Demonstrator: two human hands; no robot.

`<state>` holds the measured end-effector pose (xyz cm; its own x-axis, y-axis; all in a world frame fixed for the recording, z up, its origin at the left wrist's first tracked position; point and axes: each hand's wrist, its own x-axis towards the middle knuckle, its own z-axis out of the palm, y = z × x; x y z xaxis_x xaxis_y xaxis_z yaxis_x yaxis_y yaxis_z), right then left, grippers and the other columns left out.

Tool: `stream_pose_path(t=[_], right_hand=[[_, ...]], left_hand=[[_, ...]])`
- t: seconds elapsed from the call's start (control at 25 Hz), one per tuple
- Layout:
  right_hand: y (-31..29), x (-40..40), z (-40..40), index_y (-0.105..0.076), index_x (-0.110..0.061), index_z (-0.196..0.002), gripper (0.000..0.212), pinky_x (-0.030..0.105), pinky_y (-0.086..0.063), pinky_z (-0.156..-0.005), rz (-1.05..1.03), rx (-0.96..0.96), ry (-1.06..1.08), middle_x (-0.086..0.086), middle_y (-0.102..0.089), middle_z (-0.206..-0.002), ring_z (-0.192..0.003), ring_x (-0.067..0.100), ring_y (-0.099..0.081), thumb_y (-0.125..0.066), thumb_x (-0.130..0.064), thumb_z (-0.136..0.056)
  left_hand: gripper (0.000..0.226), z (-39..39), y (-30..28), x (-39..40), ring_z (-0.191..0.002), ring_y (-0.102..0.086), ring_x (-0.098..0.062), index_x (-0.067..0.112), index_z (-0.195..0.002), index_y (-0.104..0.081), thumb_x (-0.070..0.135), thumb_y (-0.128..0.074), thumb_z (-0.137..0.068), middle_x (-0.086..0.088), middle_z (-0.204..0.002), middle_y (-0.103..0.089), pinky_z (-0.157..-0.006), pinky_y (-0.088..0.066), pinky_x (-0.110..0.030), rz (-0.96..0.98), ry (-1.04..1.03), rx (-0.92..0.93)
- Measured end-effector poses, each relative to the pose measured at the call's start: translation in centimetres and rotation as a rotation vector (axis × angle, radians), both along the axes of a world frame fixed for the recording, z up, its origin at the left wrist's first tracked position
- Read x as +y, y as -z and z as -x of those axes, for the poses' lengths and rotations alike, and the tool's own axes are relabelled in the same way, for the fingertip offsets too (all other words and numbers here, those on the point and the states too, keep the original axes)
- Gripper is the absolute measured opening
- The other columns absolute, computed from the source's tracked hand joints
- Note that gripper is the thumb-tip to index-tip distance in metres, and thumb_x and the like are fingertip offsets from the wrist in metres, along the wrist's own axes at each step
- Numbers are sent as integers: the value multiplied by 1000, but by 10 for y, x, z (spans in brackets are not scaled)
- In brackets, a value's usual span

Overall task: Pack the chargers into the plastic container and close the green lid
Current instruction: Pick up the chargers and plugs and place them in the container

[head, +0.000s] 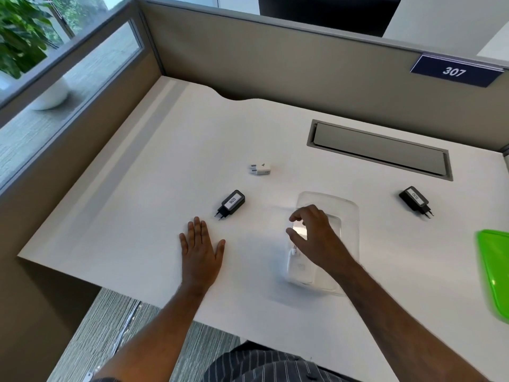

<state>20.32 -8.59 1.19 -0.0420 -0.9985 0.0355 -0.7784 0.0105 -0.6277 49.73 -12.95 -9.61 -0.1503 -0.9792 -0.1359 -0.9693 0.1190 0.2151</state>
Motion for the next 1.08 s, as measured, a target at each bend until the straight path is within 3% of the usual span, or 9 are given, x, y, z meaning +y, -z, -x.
stream_pose_path(t=[0.4,0.72,0.84,1.08], right_hand=[[5,-84,-62,-60,-21,-118,30,41,-42,-98,-80,137,-225,-2,-55,-116,-105,21,-51,-66,-27,-90],[32,-140,-104,-43,-22,-147,69,45,-41,-98,-152,416,-377,3,-42,-148,-130,30,-44,-71,-24,-84],[42,-148,-109,-42,-23,-149,68,44,-40,-101,-133,484,-428,2,-38,-157,-140,27,-38,-69,-15,-87],[53,-161,-113,-58,-23,-138,54,40,-43,-100,-129,435,-484,0,-47,-151,-134,25,-46,-64,-9,-86]], left_hand=[[83,-12,13,-6,-160,0,-29,6,-162,-3,58,-25,-101,-12,-173,-1,-130,-8,-53,17,1,-5],[83,-15,17,-8,-161,-1,-26,9,-163,-5,59,-30,-101,-9,-173,-3,-129,-10,-53,38,-30,47],[84,-16,21,-7,-161,0,-25,10,-163,-4,59,-30,-101,-9,-173,-2,-129,-10,-52,45,-31,48],[84,-17,23,-9,-161,-2,-26,9,-163,-7,59,-32,-100,-10,-173,-4,-129,-11,-53,46,-36,57]])
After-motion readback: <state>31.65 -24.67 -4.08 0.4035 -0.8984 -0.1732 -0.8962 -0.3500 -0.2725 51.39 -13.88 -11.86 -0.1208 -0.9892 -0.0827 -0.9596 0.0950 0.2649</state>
